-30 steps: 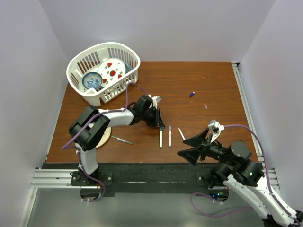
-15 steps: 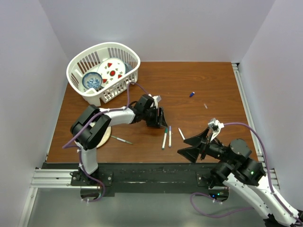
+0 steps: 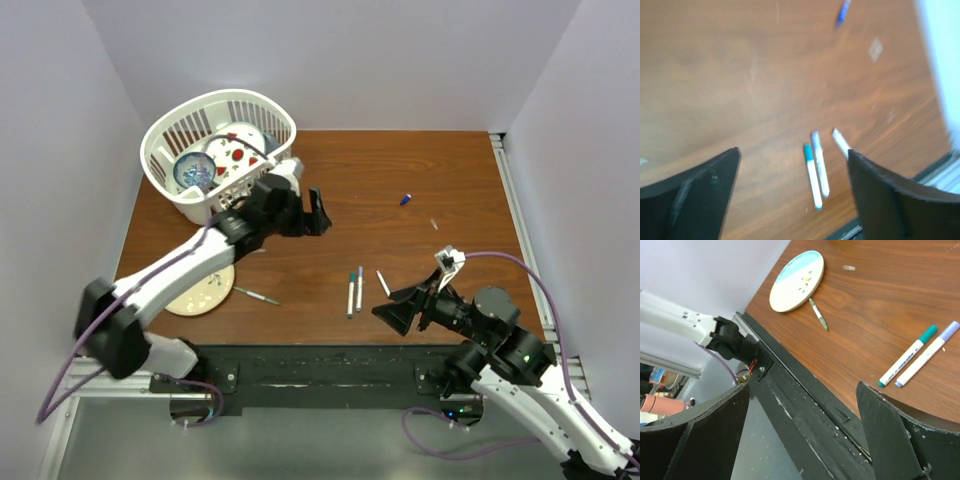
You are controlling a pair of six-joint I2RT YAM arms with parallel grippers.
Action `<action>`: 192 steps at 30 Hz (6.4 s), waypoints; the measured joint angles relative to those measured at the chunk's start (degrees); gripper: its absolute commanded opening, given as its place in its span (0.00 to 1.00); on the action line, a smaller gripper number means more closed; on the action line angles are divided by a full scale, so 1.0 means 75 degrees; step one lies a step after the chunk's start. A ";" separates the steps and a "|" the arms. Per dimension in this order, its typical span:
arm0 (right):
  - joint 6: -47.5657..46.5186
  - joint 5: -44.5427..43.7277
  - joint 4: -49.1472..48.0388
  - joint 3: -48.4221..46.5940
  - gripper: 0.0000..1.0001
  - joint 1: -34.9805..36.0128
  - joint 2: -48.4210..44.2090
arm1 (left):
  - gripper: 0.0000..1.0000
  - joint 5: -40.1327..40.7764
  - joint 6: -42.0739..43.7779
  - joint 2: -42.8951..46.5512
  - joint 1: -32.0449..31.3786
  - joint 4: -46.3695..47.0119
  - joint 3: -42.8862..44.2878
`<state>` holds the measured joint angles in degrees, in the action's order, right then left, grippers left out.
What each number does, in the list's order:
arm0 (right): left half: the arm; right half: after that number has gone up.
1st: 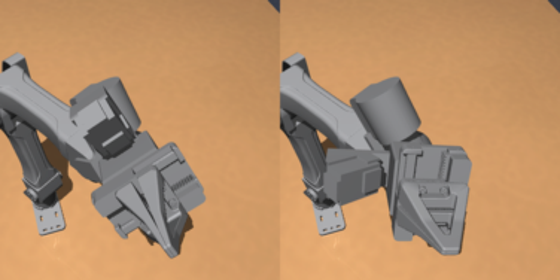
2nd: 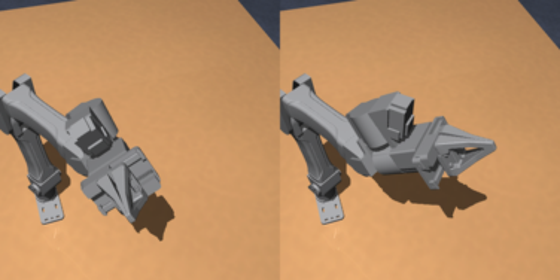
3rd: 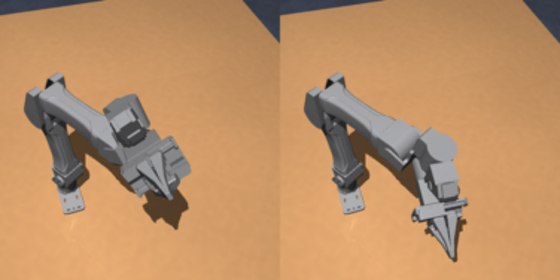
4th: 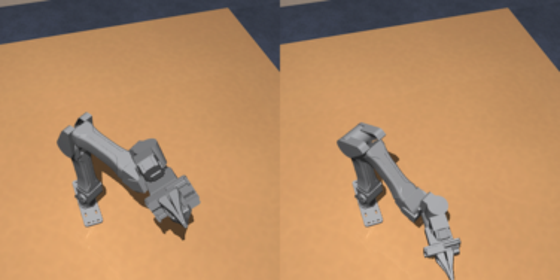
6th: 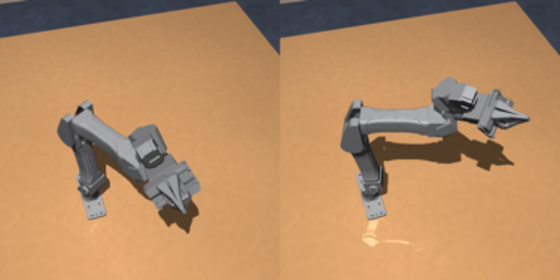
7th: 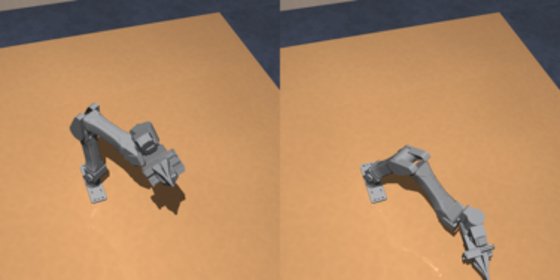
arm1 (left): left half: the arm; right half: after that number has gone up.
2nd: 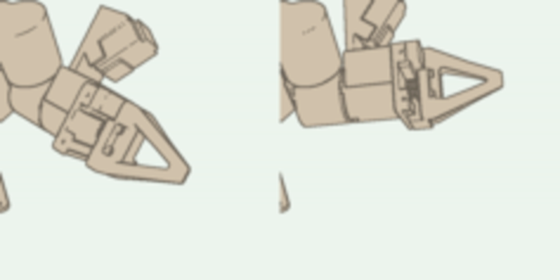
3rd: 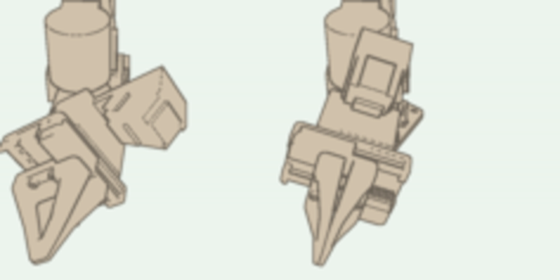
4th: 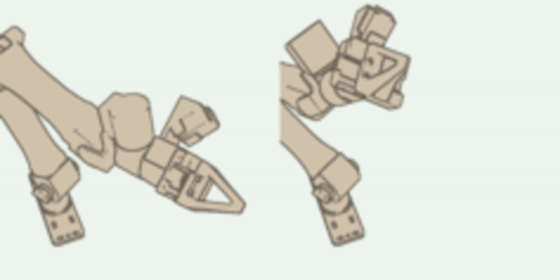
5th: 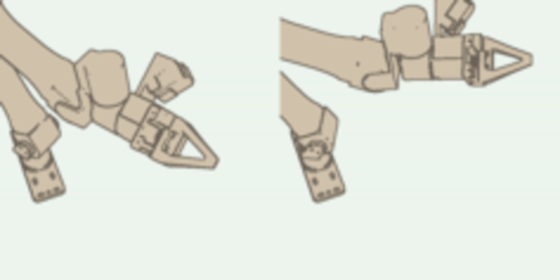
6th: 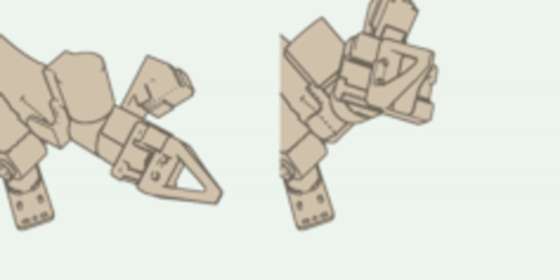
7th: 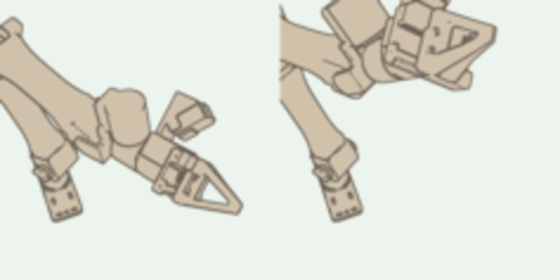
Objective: Insert the pens into the pen caps
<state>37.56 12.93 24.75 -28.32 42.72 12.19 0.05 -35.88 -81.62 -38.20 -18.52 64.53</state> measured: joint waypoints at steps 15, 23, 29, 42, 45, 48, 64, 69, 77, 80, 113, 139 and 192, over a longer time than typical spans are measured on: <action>0.0195 0.0006 -0.0437 0.0096 0.89 0.0000 0.0338 | 0.65 0.2719 -0.1670 0.4564 0.0393 -0.1582 -0.1276; 0.0254 0.0012 -0.0743 0.0344 0.88 0.0000 0.0635 | 0.67 0.2594 -0.4357 0.4019 0.0393 -0.3159 -0.3025; 0.0286 0.0038 -0.0860 0.0373 0.88 0.0000 0.0746 | 0.60 0.2328 -0.5587 0.3864 0.0393 -0.3101 -0.4217; 0.0277 0.0029 -0.0796 0.0379 0.88 0.0000 0.0562 | 0.61 0.2396 -0.6231 0.1979 0.0393 -0.2460 -0.3675; 0.0268 0.0029 -0.0781 0.0379 0.88 0.0000 0.0551 | 0.60 0.2387 -0.6312 0.1580 0.0393 -0.2454 -0.3523; 0.0251 0.0029 -0.0775 0.0379 0.88 0.0000 0.0551 | 0.59 0.2326 -0.6353 0.1128 0.0393 -0.2468 -0.3383; 0.0131 0.0006 -0.0667 0.0379 0.88 0.0000 0.0501 | 0.34 0.2212 -0.6239 -0.0656 0.0393 -0.3287 -0.2366; 0.0131 0.0006 -0.0670 0.0379 0.88 0.0000 0.0507 | 0.00 0.2168 -0.5986 -0.0822 0.0393 -0.3590 -0.2244; 0.0213 -0.0044 -0.0839 0.0379 0.88 0.0000 0.0595 | 0.00 0.2168 -0.5476 -0.0530 0.0251 -0.3346 -0.2343; 0.0458 -0.0254 -0.1067 0.0437 0.87 0.0000 0.0816 | 0.00 0.2122 -0.4797 0.0265 -0.0038 -0.2678 -0.2530; -0.0204 0.2072 -0.5155 -0.1355 0.83 -0.2247 0.6000 | 0.00 -0.3730 0.1504 0.4185 -0.0184 0.2157 -0.3261; 0.0143 0.2148 -0.6857 -0.1105 0.00 -0.0277 0.5957 | 0.08 -0.4794 0.0927 0.3853 -0.0181 0.3264 -0.3491; 0.3162 -0.4214 0.0458 -0.3710 0.58 -0.3949 0.8778 | 0.00 -0.1617 0.2154 0.5531 -0.0204 0.0656 -0.2938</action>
<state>61.28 -18.68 28.18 -56.14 13.10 78.02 -12.08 -19.73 -40.14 -39.72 -13.61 42.50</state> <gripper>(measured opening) 0.590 0.097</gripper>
